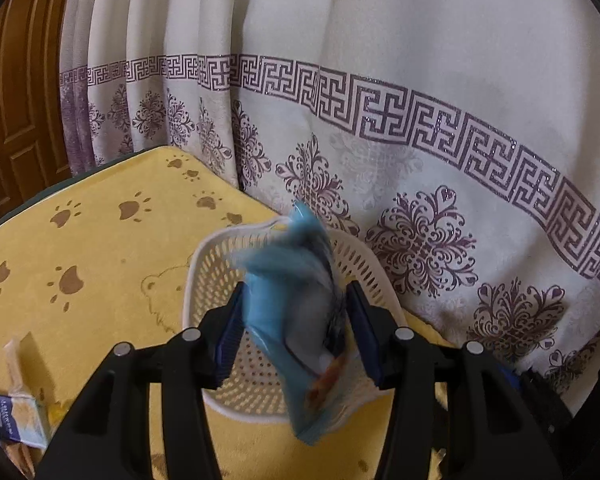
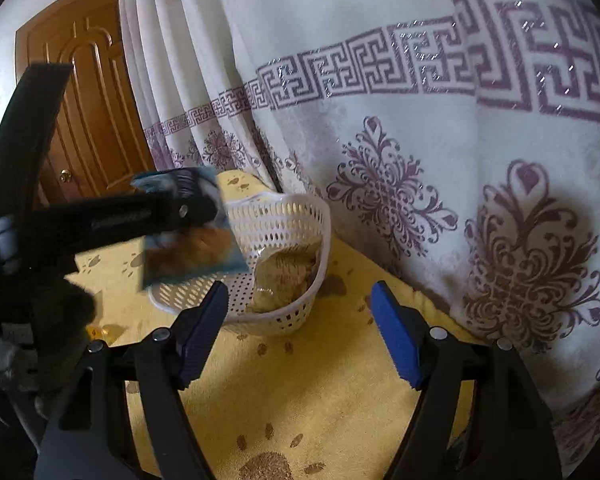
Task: Organize snacks
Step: 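Lower the light-blue bread bag into the white basket and open the left gripper, then move both tools back over the remaining snacks on the table, then grasp the red-striped clear bread bag with the left gripper while the right gripper grasps the silver candy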
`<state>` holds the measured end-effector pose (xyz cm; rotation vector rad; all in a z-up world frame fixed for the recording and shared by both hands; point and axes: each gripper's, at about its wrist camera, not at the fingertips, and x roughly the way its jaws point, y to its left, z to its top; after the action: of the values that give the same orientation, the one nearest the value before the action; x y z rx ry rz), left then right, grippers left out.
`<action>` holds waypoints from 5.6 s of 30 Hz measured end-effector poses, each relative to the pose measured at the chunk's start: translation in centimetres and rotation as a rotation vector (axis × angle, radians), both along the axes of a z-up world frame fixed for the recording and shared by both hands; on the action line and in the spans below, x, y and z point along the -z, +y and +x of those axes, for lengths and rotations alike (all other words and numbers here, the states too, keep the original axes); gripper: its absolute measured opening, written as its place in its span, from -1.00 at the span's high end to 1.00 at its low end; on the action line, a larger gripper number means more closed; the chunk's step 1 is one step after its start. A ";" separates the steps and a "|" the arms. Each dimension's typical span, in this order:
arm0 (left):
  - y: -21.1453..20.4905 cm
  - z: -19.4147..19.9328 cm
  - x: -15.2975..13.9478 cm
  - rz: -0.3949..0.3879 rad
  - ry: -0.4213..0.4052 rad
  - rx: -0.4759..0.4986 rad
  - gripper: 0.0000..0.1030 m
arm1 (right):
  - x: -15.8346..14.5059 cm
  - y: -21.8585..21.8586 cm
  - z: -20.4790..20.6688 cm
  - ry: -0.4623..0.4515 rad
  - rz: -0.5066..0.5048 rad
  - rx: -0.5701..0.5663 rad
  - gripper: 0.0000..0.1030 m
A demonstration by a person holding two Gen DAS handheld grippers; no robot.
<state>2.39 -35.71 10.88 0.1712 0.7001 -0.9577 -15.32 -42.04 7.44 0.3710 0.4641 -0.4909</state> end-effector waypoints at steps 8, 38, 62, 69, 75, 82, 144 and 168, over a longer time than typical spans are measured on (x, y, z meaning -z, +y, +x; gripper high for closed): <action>2.5 0.8 -0.6 -0.041 0.000 -0.075 -0.64 | 0.4 0.3 0.7 0.009 0.018 -0.021 -0.46; 14.9 -1.2 -4.3 -0.050 -0.128 -0.326 -0.91 | -0.5 5.5 2.1 0.008 0.072 -0.185 -0.64; 33.4 -3.8 -2.6 -0.060 -0.095 -0.609 -0.91 | 0.6 14.5 5.2 0.095 0.059 -0.398 -0.64; 37.8 -4.3 0.5 -0.007 -0.036 -0.667 -0.80 | 1.1 16.0 6.2 0.120 0.058 -0.431 -0.64; 39.2 -3.7 4.4 0.052 0.083 -0.660 -0.53 | 1.5 17.3 6.8 0.143 0.049 -0.456 -0.64; 39.1 -3.6 7.3 0.089 0.147 -0.620 -0.37 | 1.9 18.2 7.3 0.165 0.044 -0.466 -0.64; 40.3 -4.7 8.3 0.089 0.165 -0.633 -0.22 | 5.5 19.0 15.7 0.314 -0.039 -0.475 0.16; 38.7 -6.5 9.8 0.181 0.157 -0.533 -0.55 | 4.5 18.6 12.2 0.257 0.044 -0.501 0.16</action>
<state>-4.14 3.00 1.06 0.0612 0.9200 -0.3998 -3.13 -23.48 2.99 0.2215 0.7922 -0.0391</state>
